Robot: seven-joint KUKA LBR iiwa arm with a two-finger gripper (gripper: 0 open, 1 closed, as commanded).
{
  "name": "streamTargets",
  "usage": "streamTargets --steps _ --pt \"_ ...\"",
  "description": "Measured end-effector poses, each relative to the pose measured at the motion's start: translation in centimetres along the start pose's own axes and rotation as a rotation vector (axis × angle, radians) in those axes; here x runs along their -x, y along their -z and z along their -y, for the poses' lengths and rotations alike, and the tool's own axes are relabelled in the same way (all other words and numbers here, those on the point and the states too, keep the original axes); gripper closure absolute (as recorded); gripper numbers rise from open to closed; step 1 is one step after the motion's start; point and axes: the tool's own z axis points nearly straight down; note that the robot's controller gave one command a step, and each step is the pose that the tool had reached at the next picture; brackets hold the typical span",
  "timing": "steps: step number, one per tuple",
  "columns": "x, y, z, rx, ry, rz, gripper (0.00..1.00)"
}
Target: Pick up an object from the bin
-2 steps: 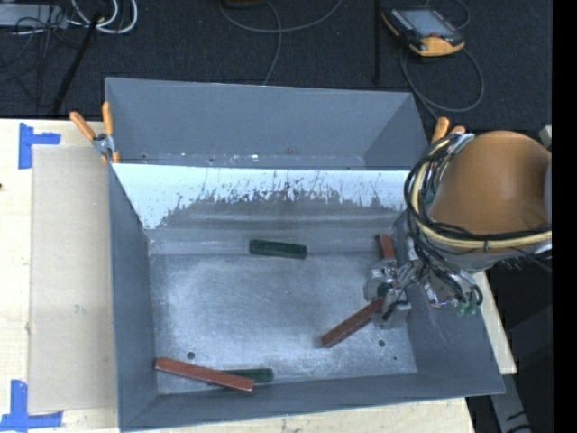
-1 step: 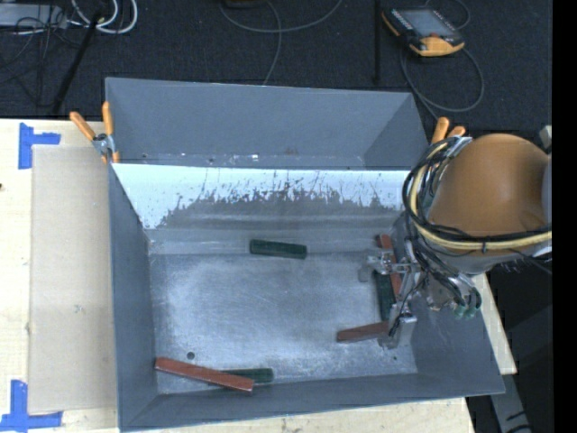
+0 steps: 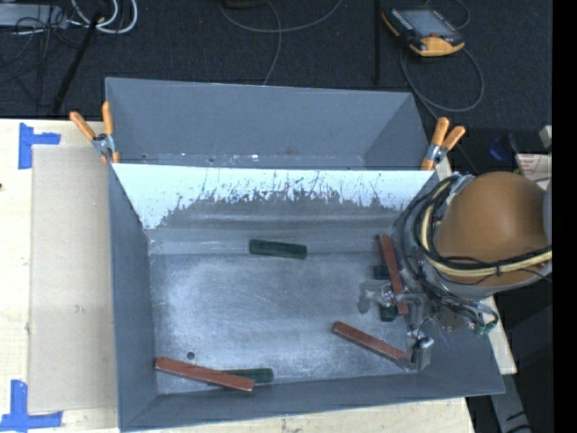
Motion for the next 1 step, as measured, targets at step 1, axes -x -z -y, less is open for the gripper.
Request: streamTargets --steps 1 --pt "4.08 -8.78 -2.84 0.003 0.170 0.000 0.00"
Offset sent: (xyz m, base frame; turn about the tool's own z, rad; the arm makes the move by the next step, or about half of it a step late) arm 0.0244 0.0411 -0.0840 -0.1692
